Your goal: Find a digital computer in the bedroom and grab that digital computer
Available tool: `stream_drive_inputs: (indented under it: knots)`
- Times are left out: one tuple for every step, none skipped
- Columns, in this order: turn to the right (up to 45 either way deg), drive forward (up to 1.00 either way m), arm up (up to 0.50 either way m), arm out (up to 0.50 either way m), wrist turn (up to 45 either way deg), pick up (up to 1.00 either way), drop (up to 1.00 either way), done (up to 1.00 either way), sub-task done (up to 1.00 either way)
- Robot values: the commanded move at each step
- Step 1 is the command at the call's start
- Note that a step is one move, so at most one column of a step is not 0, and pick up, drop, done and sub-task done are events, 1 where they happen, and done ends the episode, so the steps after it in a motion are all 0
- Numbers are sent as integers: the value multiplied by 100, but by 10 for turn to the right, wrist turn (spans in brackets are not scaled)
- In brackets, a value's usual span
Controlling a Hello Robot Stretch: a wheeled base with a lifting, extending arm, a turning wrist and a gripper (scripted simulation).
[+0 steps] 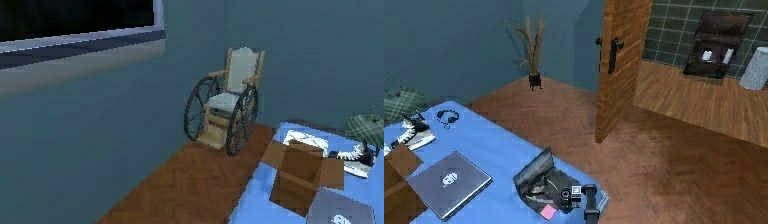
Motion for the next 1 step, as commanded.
stream_drive_inputs:
  knots:
    - [0, 0, 0, 0, 90, 0, 0, 0, 0]
